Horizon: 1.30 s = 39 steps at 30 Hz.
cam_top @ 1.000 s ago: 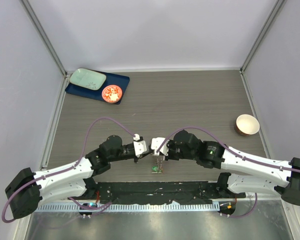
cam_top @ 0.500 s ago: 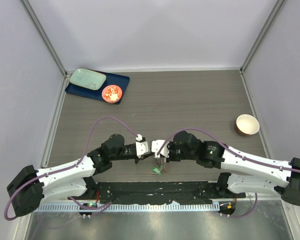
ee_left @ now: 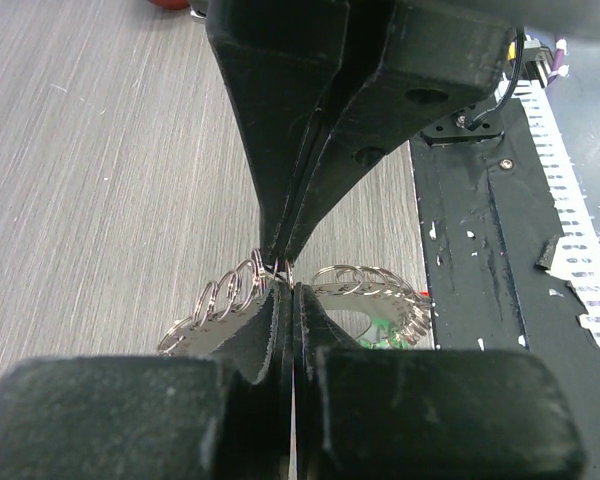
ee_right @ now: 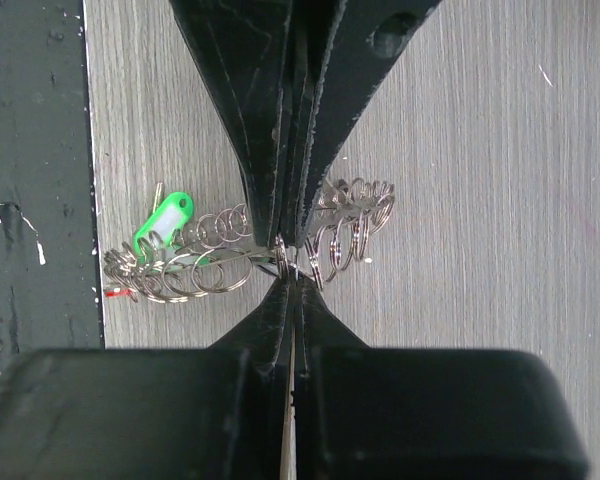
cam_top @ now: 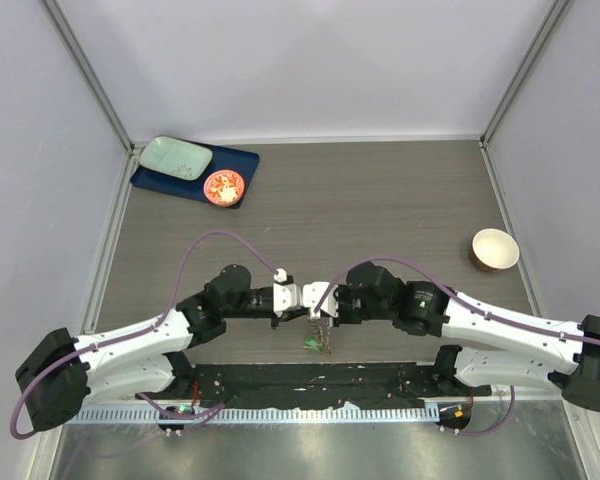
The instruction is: Put the keys on the keyring
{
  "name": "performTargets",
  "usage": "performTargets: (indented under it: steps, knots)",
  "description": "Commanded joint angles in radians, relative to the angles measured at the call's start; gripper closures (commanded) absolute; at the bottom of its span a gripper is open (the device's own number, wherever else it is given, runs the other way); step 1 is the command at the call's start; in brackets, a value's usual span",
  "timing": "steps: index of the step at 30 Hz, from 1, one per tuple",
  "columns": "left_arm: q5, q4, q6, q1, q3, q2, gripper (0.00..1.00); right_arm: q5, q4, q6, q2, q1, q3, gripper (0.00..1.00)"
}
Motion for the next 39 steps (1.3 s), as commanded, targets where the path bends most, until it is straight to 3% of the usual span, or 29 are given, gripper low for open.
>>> performTargets:
  steps: [1, 14, 39]
  knots:
    - [-0.004, 0.022, 0.008, -0.001, 0.045, 0.003, 1.0, -0.033, 0.049, -0.01, -0.031, 0.003, 0.059, 0.99]
    - [-0.061, 0.007, 0.032, 0.005, 0.024, -0.028, 1.0, 0.051, -0.061, 0.032, -0.067, 0.005, 0.078, 0.99]
    - [-0.036, 0.047, 0.017, 0.005, 0.016, -0.021, 1.0, -0.011, -0.065, 0.015, -0.033, 0.005, 0.099, 0.99]
